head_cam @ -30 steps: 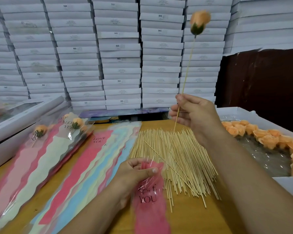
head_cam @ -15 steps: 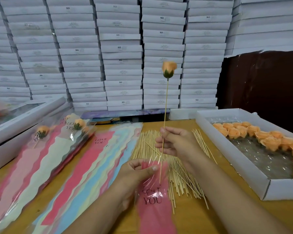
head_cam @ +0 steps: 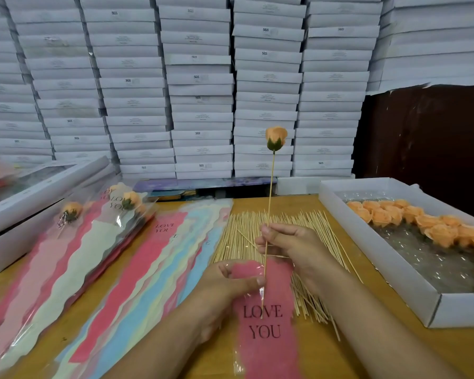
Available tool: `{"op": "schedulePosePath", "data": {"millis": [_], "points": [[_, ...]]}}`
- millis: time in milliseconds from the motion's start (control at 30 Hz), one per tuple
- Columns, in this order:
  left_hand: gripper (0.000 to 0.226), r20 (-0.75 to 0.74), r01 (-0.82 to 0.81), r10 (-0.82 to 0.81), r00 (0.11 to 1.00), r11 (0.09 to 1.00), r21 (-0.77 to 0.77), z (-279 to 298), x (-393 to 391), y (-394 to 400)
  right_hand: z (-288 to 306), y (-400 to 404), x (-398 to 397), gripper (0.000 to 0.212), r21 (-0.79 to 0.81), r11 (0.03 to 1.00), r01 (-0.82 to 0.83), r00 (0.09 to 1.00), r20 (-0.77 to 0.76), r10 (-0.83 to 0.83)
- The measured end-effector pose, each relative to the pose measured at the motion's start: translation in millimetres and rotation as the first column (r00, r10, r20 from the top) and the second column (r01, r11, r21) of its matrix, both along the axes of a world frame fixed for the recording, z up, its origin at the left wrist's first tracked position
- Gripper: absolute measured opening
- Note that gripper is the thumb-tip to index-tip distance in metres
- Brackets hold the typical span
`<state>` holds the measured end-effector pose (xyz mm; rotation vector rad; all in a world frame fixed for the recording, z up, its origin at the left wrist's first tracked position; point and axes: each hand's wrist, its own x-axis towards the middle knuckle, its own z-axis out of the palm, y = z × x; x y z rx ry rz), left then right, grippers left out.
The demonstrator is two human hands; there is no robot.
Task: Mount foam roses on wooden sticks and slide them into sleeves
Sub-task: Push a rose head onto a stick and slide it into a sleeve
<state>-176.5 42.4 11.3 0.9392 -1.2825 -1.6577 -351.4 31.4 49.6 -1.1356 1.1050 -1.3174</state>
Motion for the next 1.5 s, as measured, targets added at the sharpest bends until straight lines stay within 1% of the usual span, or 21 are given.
{"op": "schedulePosePath", "data": {"millis": [167, 233, 333, 367, 433, 533, 600, 700, 767, 867, 933, 1033, 1100, 1133, 1233, 1400, 1467, 1500], "points": [[0.025, 0.034, 0.005, -0.006, 0.999, 1.000, 0.011, -1, -1, 2, -1, 0, 3, 0.023, -0.013, 1.000, -0.016, 1.000, -0.006, 0.016], [0.030, 0.058, 0.024, -0.026, 0.998, 0.999, 0.032, -2, 0, 2, 1, -2, 4, 0.026, -0.037, 0.999, 0.006, 1.000, -0.013, -0.007], [0.037, 0.097, 0.034, -0.038, 0.995, 0.999, 0.042, -1, 0, 3, 9, -7, 2, 0.041, -0.115, 0.989, 0.092, 0.995, -0.035, -0.097], [0.039, 0.106, 0.036, -0.040, 0.994, 0.998, 0.047, 0, 0, 4, 12, -8, 2, 0.043, -0.153, 0.981, 0.118, 0.991, -0.052, -0.127], [0.040, 0.115, 0.034, -0.041, 0.993, 0.998, 0.061, 1, 0, 5, 16, -9, 1, 0.038, -0.224, 0.966, 0.132, 0.981, -0.110, -0.160], [0.027, 0.110, 0.036, -0.042, 0.993, 0.998, 0.055, 3, -1, 7, 17, -7, -2, 0.024, -0.250, 0.964, 0.093, 0.963, -0.223, -0.150], [0.020, 0.082, 0.025, -0.029, 0.996, 0.998, 0.049, 3, 0, 6, 15, -4, -3, 0.022, -0.252, 0.966, 0.064, 0.955, -0.267, -0.133], [0.017, 0.038, -0.040, 0.037, 0.999, 0.996, 0.085, 3, 1, 5, 7, 5, -3, 0.022, -0.256, 0.966, -0.015, 0.940, -0.334, -0.074], [0.025, 0.027, -0.061, 0.059, 0.998, 0.994, 0.088, 5, 2, 5, 0, 10, -4, 0.021, -0.250, 0.965, -0.075, 0.925, -0.380, -0.027], [0.041, 0.038, -0.037, 0.034, 0.999, 0.996, 0.077, 8, 3, 6, -9, 16, -7, 0.023, -0.225, 0.963, -0.148, 0.894, -0.446, 0.033], [0.039, 0.049, -0.028, 0.024, 0.999, 0.996, 0.082, 7, 3, 6, -9, 16, -8, 0.024, -0.212, 0.965, -0.156, 0.898, -0.438, 0.049], [0.013, 0.052, -0.021, 0.015, 0.999, 0.995, 0.100, 4, 3, 7, -2, 11, -12, 0.024, -0.218, 0.972, -0.086, 0.937, -0.348, 0.005], [0.013, 0.064, 0.018, -0.025, 0.998, 0.994, 0.104, 6, 3, 8, 4, 8, -15, 0.025, -0.218, 0.975, -0.038, 0.955, -0.294, -0.028], [0.010, 0.055, 0.034, -0.041, 0.998, 0.994, 0.106, 5, 3, 8, 6, 7, -16, 0.026, -0.214, 0.976, -0.031, 0.960, -0.280, -0.031], [0.024, 0.043, 0.004, -0.010, 0.999, 0.991, 0.135, 7, 4, 8, 5, 9, -16, 0.027, -0.207, 0.977, -0.057, 0.953, -0.302, -0.008], [0.043, 0.014, -0.020, 0.018, 1.000, 0.987, 0.157, 10, 5, 8, -6, 20, -10, 0.029, -0.188, 0.965, -0.181, 0.909, -0.406, 0.091], [0.066, 0.006, -0.001, 0.000, 1.000, 0.988, 0.156, 11, 5, 9, -6, 23, -8, 0.029, -0.187, 0.958, -0.217, 0.900, -0.418, 0.123], [0.073, 0.002, 0.002, -0.002, 1.000, 0.988, 0.158, 12, 4, 9, -5, 24, -7, 0.028, -0.190, 0.956, -0.222, 0.900, -0.417, 0.127]]}}
